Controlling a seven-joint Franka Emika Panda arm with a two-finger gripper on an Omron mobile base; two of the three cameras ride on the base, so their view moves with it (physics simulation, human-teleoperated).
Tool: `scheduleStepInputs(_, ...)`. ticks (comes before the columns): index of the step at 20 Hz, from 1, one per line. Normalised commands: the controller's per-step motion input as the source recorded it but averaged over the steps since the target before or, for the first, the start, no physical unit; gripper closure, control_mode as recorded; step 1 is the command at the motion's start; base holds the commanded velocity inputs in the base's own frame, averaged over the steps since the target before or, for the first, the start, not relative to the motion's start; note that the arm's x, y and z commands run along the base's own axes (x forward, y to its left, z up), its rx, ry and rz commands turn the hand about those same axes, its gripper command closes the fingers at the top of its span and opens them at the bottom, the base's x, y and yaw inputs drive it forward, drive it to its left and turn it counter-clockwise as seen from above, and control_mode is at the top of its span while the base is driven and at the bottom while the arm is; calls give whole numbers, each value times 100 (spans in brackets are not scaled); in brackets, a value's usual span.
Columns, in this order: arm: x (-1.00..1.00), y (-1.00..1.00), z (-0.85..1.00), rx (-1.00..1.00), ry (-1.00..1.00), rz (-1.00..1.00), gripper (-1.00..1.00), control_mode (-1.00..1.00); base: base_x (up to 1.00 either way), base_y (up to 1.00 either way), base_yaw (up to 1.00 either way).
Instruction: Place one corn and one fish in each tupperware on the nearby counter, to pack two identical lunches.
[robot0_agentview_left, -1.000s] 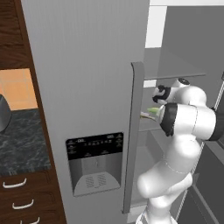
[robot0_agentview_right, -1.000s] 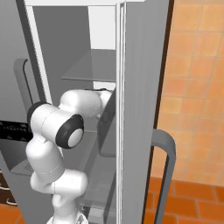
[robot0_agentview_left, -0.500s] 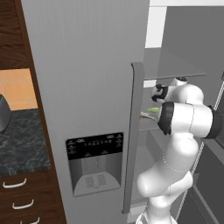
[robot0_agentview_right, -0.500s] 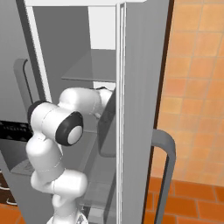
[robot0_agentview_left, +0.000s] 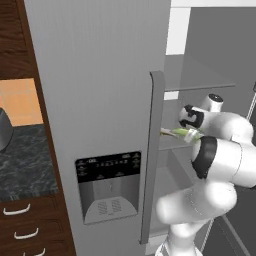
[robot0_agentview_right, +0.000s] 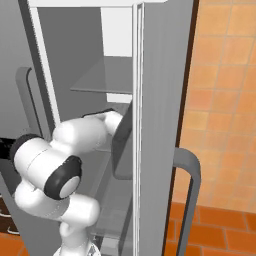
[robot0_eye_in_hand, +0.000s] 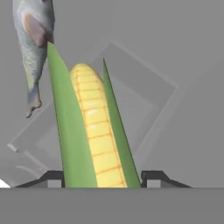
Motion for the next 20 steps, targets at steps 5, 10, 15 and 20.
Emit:
scheduleStepInputs(5,-90,41,63,-3,-1,-1,100,-100,0,0,0)
scheduleStepInputs(10,-62,24,87,-2,-1,-9,100,-100,0,0,0)
scheduleStepInputs(15,-58,22,79,0,-1,-12,100,-100,0,0,0)
scheduleStepInputs(20,-62,15,56,0,-13,-17,100,-100,0,0,0)
